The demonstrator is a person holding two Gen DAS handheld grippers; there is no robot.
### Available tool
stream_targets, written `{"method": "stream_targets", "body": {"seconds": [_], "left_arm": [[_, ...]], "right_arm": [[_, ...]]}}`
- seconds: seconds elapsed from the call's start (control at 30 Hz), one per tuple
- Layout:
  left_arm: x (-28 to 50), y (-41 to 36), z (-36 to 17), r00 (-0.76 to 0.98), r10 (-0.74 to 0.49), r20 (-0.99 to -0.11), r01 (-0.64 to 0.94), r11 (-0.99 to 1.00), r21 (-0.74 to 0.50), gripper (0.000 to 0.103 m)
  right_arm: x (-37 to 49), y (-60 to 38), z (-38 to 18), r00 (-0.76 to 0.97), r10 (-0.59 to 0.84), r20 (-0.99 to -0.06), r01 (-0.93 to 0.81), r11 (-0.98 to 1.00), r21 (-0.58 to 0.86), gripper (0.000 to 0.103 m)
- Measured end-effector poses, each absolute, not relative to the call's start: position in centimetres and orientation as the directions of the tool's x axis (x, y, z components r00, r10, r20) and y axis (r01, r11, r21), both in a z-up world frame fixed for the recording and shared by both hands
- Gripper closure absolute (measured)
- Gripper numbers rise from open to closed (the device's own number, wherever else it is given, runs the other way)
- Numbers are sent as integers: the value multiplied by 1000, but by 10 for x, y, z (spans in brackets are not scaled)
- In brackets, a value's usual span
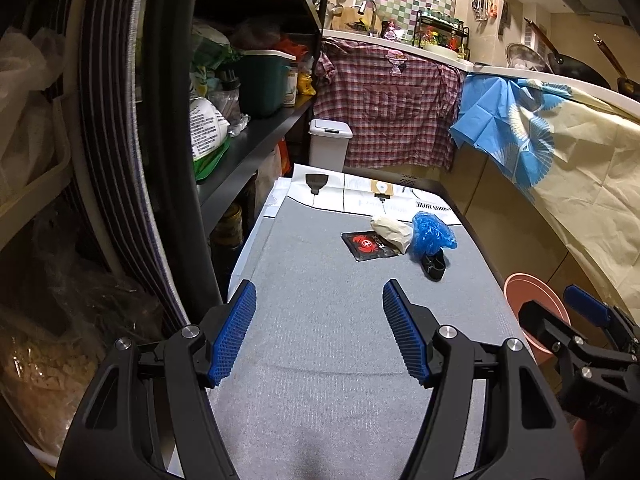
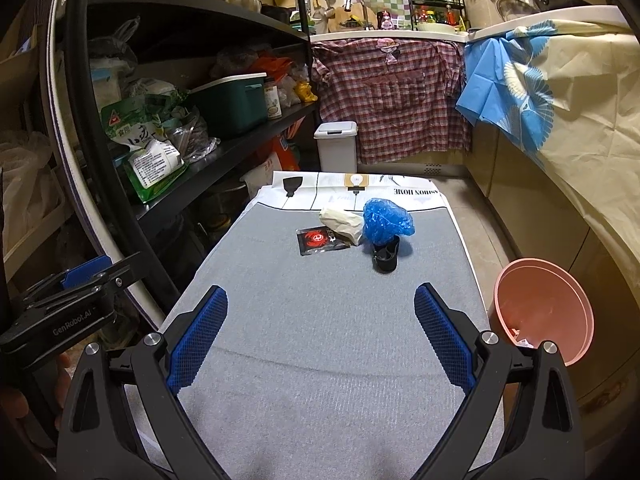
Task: Collect trash
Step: 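Move both tools back over the table toward the blue bag, then grasp the blue plastic bag with the right tool while the left tool grasps the beige bag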
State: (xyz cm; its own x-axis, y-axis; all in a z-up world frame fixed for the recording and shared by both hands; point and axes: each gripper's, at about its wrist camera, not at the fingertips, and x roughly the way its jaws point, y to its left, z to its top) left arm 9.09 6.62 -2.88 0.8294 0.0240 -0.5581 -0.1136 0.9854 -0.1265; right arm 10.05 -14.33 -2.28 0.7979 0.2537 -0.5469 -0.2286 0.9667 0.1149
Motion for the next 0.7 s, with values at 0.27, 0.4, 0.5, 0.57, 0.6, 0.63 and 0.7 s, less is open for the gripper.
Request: {"method": "stream_targets", "body": {"seconds": [0.27,0.4,0.5,0.57,0.6,0.63,0.7], "left_arm": [[123,71,-29,822,80,-563,-164,982,-99,38],[150,68,-37,817,88,-569,-178,978,-105,38],[176,59,-48,809,103,-579,-178,981,-74,38],[193,53,-57,805,105,-584,-170,984,-58,38],[202,50,-62,803,106,-586,-168,984,-53,38],[208,48,-66,801,105,-590,-168,984,-52,38],[223,45,-76,795,105,-598,-170,984,-53,38]], "right_arm": [[140,-169,-24,842,222,-493,-178,975,134,10],[180,-186,-44,857,150,-494,-96,987,132,10],[210,-193,-61,850,105,-516,-49,991,121,10],[228,-196,-71,846,93,-524,-30,991,128,10],[234,-197,-75,847,89,-523,-24,991,130,10],[244,-197,-79,853,94,-513,-28,990,135,10],[259,-197,-88,867,108,-486,-48,990,133,10]]}}
